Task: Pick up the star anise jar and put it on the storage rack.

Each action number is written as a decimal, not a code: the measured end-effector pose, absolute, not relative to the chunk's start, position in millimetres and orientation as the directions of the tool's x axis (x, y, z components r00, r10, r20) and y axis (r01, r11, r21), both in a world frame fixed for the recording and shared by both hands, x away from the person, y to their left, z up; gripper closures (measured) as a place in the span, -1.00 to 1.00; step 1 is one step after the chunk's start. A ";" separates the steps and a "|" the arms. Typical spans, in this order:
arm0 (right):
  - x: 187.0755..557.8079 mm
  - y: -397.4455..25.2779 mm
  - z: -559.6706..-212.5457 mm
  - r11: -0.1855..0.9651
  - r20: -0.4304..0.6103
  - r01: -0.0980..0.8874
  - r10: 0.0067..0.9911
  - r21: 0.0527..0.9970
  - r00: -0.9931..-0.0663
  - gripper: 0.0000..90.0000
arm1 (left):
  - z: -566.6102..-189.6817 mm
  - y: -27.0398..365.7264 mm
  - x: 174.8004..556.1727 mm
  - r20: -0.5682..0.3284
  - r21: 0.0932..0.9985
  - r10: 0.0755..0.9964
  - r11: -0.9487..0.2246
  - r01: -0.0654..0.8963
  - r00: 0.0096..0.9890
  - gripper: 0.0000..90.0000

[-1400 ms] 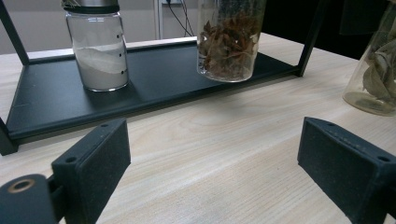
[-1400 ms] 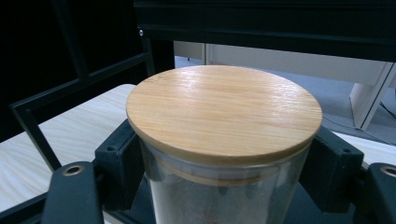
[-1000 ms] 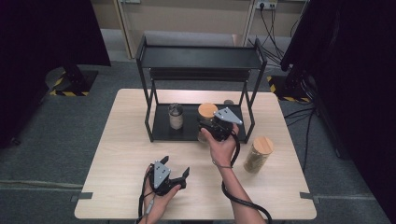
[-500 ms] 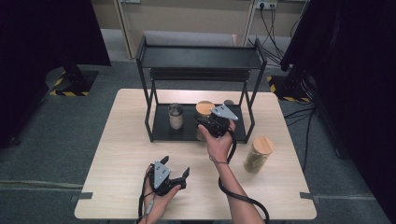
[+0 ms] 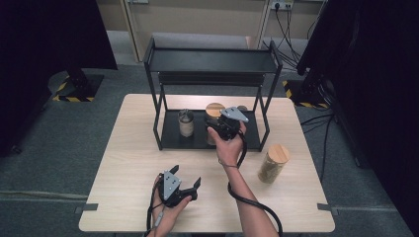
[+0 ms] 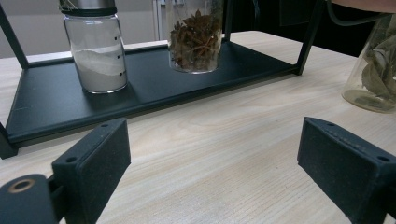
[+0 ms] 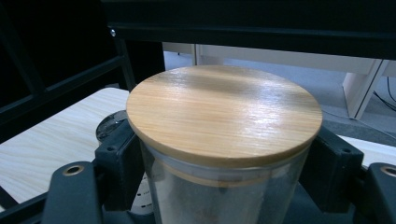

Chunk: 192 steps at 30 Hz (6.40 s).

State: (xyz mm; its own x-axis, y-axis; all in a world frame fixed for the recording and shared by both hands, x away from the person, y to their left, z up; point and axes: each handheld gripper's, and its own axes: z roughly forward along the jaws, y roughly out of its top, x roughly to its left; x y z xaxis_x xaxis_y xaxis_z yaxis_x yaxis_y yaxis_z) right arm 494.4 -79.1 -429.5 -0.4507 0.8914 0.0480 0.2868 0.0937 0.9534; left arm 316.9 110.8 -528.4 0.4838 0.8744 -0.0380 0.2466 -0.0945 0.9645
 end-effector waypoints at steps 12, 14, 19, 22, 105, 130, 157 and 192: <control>503.0 -71.5 -434.1 0.101 0.041 0.296 0.898 0.950 -0.438 -0.43 | -528.4 110.6 316.7 -0.036 0.965 0.874 -0.095 0.244 0.485 -0.80; 505.0 -70.1 -434.9 0.102 0.041 0.302 0.900 0.948 -0.435 -0.43 | -528.5 110.7 316.6 -0.037 0.965 0.874 -0.095 0.244 0.484 -0.80; 510.4 -67.4 -436.3 0.122 0.019 0.299 0.903 0.946 -0.429 -0.43 | -528.5 111.1 316.8 -0.037 0.965 0.873 -0.096 0.245 0.486 -0.80; 513.5 -66.2 -437.1 0.121 0.024 0.309 0.904 0.943 -0.426 -0.43 | -528.5 110.8 316.7 -0.037 0.965 0.873 -0.094 0.244 0.486 -0.80; 539.6 -61.0 -447.9 0.129 0.005 0.320 0.922 0.939 -0.387 -0.44 | -528.3 108.9 314.6 -0.020 0.966 0.867 -0.112 0.234 0.497 -0.80; 528.9 -69.1 -436.1 0.112 0.041 0.324 0.902 0.940 -0.430 -0.94 | -528.4 108.0 314.2 -0.016 0.966 0.868 -0.115 0.231 0.497 -0.80; 501.6 -87.3 -443.0 0.133 0.044 0.341 0.885 0.931 -0.464 -0.95 | -528.3 107.7 313.9 -0.011 0.965 0.867 -0.121 0.231 0.498 -0.80; 473.4 -96.7 -451.4 0.174 0.025 0.346 0.864 0.922 -0.503 -0.94 | -528.4 106.9 313.6 -0.006 0.966 0.867 -0.123 0.226 0.499 -0.80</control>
State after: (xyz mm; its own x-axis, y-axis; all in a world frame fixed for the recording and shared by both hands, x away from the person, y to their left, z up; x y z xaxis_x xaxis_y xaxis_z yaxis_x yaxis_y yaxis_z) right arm 473.4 -96.7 -451.4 -0.5029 0.8640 0.0252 0.3459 0.1745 0.9219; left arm 313.6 106.9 -528.4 0.4990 0.8666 -0.0063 0.2261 -0.1232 0.9663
